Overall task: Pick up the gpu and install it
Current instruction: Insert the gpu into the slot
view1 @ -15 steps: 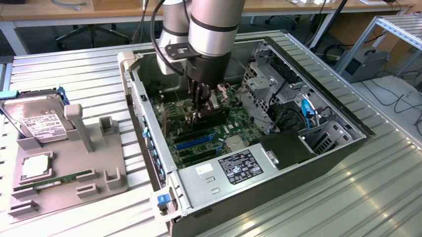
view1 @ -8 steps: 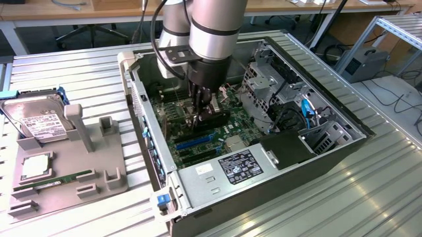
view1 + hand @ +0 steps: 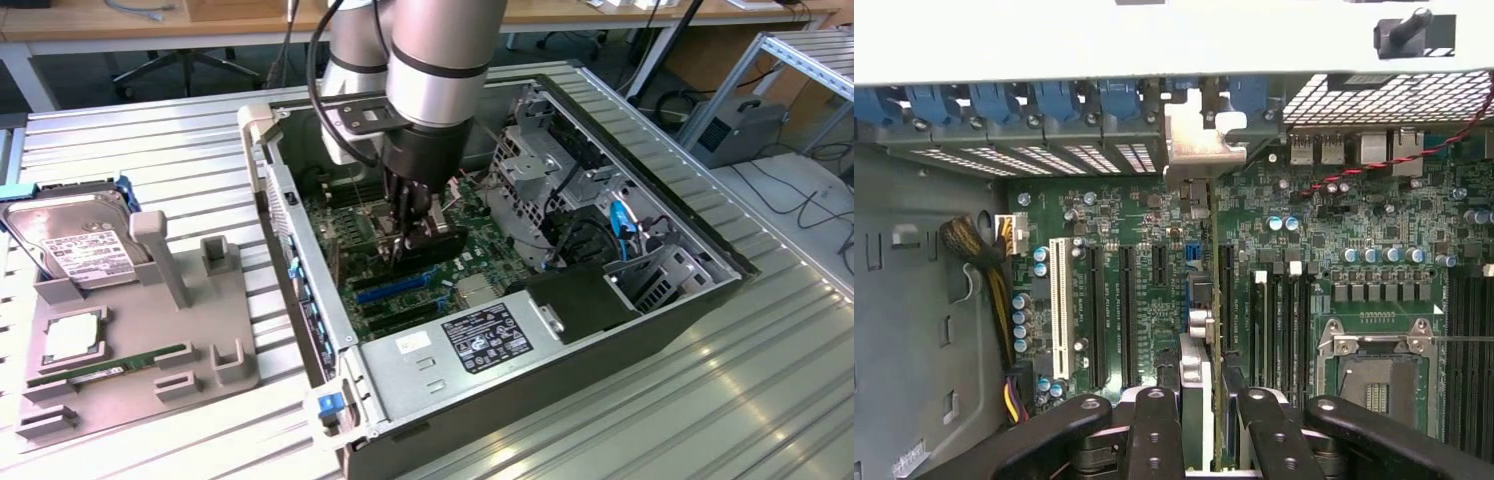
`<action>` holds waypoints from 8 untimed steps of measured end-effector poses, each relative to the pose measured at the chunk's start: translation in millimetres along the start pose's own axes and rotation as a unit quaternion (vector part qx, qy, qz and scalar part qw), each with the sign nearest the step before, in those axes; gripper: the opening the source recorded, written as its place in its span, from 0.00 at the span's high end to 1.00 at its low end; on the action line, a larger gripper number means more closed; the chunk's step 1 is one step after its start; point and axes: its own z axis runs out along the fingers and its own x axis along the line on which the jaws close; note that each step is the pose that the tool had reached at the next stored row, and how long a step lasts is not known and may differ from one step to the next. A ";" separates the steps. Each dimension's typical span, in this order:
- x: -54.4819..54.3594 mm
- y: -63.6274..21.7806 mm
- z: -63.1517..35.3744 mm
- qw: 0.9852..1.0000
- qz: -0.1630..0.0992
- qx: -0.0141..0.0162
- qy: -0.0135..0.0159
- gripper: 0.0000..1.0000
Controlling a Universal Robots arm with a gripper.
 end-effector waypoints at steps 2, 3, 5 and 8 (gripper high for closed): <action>0.6 -0.1 0.1 1.000 0.000 0.000 -0.005 0.73; 0.9 -0.1 0.2 1.000 0.000 0.000 -0.008 0.73; 2.1 -0.1 0.2 1.000 0.000 0.000 -0.012 0.73; 7.4 -0.1 0.6 1.000 0.000 0.000 -0.015 0.73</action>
